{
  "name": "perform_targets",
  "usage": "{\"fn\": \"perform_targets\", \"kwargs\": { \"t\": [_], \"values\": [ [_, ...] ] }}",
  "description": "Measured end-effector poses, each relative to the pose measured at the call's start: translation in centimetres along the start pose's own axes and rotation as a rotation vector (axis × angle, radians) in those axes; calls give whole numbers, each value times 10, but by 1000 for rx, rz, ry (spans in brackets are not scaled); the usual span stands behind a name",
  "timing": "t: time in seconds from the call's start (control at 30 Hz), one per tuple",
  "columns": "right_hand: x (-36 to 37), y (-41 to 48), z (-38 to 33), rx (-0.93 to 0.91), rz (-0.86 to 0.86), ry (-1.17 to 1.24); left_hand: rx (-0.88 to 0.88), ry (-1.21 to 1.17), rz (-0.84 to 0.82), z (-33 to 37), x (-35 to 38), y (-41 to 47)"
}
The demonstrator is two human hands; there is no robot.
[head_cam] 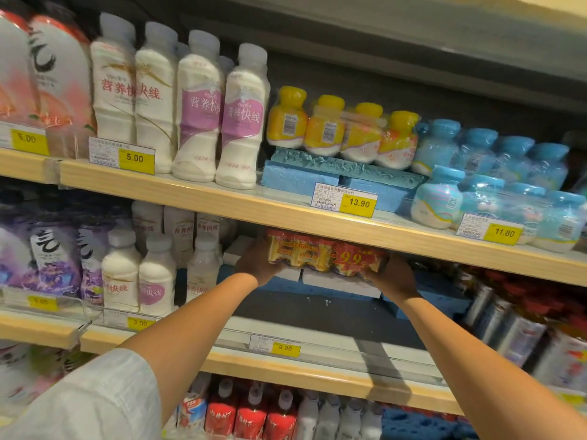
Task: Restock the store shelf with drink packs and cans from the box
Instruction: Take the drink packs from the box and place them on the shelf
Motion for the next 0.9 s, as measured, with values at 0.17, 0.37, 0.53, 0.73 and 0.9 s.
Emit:
{"fn": "perform_targets", "kwargs": {
  "t": [0.17,0.37,0.53,0.73,0.9],
  "values": [
    [-11,-31,-31,-32,13,-41,-62,-19,-30,-1,-6,-17],
    [-16,-75,-55,-8,11,-51,-81,86,-133,1,-11,-54],
    [-7,-116,-73,111,-7,-197,66,156,-98,4,-40,-98],
    [10,-164,-134,-108,67,-277,309,171,-116,-3,-69,-152],
    [39,-216,-188,-295,11,-326,483,245,-155,-30,-87,-195]
  ]
}}
Point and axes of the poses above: each hand's wrist, its own y-axis towards the middle knuckle, its own x-axis out of the palm, z = x × y, the point moved 7 cm from there along y, towards the middle knuckle, and after that the axes turned 3 degrees about y, right-handed, at the moved point
